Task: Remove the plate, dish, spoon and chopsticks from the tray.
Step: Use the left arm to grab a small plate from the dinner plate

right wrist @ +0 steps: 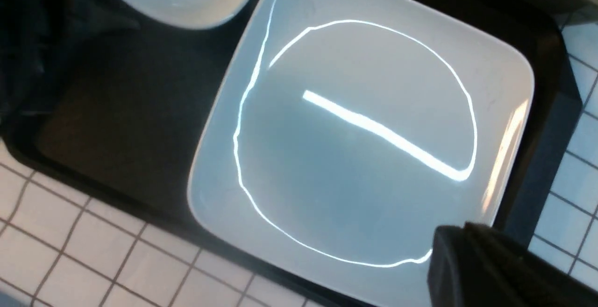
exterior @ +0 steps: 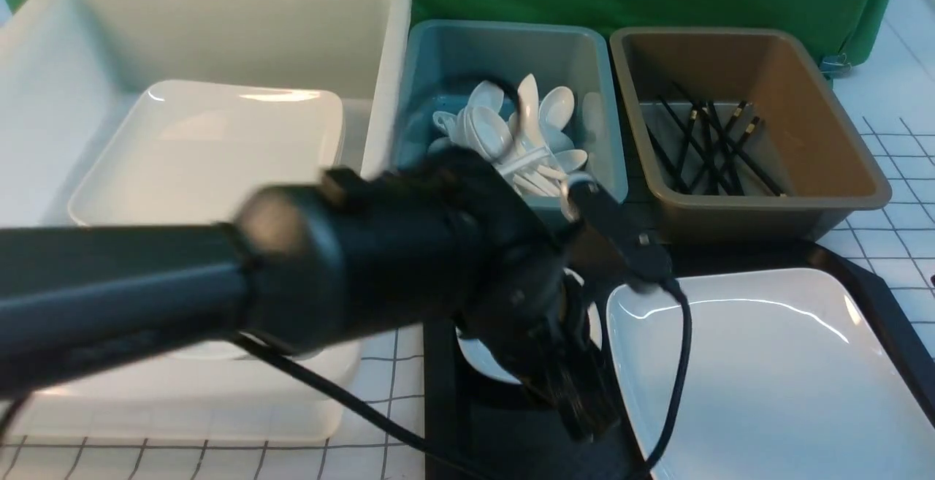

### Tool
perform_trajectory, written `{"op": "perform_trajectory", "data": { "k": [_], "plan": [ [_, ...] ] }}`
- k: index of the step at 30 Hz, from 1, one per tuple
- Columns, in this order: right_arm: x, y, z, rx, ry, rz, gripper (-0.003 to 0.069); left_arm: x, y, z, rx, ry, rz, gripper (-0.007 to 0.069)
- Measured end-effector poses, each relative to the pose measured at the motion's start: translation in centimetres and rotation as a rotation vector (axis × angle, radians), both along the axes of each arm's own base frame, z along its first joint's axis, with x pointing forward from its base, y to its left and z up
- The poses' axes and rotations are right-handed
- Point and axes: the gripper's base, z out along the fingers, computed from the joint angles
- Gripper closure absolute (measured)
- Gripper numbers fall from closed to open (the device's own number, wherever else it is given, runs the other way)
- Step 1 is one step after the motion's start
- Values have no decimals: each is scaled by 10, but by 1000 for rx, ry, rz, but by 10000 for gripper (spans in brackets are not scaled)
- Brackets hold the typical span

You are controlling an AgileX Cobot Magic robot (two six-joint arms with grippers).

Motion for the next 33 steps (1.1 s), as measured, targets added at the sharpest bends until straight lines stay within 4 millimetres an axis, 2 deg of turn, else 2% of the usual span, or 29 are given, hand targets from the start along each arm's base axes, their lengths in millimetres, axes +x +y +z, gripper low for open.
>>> {"op": "perform_trajectory", "data": {
  "k": [4, 7, 10, 15, 19, 24, 26, 30, 33],
  "plan": [
    [-5, 2, 3, 39, -12, 27, 654, 8, -6, -26, 52, -26, -41, 121],
    [-5, 4, 3, 53, -9, 30, 654, 12, -7, -37, 78, -35, -57, 78],
    [-5, 5, 4, 66, -8, 45, 654, 17, -6, -49, 129, -49, -80, 62],
    [-6, 7, 4, 78, -9, 56, 654, 20, -7, -51, 137, -74, -101, 83],
    [-5, 7, 4, 79, -14, 57, 654, 21, -8, -54, 128, -63, -78, 211],
    [-5, 7, 4, 81, -13, 58, 654, 20, -9, -53, 126, -58, -78, 473],
    [-5, 7, 4, 82, -16, 57, 654, 20, -10, -46, 105, -64, -72, 510],
    [-4, 7, 5, 87, -26, 56, 654, 16, -9, -34, 61, -45, -39, 533],
    [-4, 8, 5, 93, -28, 56, 654, 11, -6, -11, 1, -40, -6, 583]
  ]
}}
